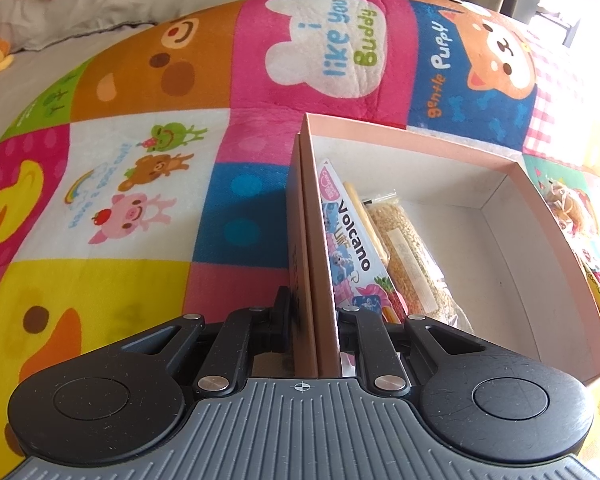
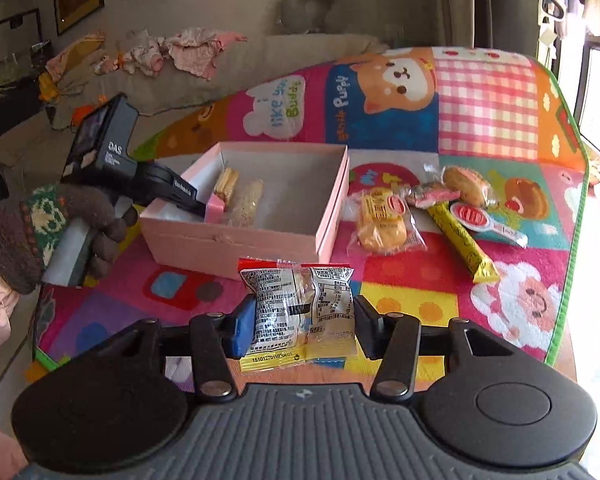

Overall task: Organize objects
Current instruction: 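Drop the white snack packets into the pink box with the right tool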

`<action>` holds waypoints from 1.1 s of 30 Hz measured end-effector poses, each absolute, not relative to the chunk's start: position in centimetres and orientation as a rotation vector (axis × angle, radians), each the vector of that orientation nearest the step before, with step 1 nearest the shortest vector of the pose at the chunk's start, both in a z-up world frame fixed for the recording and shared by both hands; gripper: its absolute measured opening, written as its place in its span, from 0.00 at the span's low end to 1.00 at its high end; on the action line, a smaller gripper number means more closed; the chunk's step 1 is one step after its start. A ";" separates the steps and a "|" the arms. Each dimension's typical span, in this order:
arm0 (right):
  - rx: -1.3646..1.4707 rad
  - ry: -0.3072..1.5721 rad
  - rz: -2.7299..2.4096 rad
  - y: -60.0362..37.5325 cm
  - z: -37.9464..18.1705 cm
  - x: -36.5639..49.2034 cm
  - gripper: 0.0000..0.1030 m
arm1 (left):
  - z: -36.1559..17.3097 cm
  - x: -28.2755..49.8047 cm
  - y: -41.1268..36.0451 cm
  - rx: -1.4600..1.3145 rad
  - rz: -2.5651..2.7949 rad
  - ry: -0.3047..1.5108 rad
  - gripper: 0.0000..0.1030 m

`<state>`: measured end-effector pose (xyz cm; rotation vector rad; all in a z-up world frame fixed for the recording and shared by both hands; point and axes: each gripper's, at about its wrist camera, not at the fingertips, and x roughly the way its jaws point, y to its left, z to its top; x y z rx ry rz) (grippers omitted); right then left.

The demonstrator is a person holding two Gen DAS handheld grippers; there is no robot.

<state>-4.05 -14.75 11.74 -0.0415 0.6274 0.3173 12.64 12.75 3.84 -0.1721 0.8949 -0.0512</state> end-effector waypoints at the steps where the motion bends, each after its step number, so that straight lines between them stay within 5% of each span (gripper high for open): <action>1: -0.042 0.600 0.314 -14.4 12.6 -3.4 0.48 | 3.8 12.6 12.7 -0.175 -0.049 0.894 0.15; 9: 0.040 0.593 0.375 -11.3 16.7 6.8 0.48 | 3.8 12.8 12.9 -0.190 -0.044 0.898 0.15; 24: 0.172 0.939 0.319 -7.4 6.2 20.8 0.51 | 3.6 12.5 13.5 -0.226 -0.067 0.882 0.18; 26: 0.178 0.924 0.346 -7.4 6.6 20.6 0.61 | 3.5 12.4 13.6 -0.233 -0.071 0.879 0.18; 33: 0.106 0.737 0.324 -12.4 10.8 16.8 0.67 | 3.5 12.4 13.4 -0.230 -0.067 0.874 0.18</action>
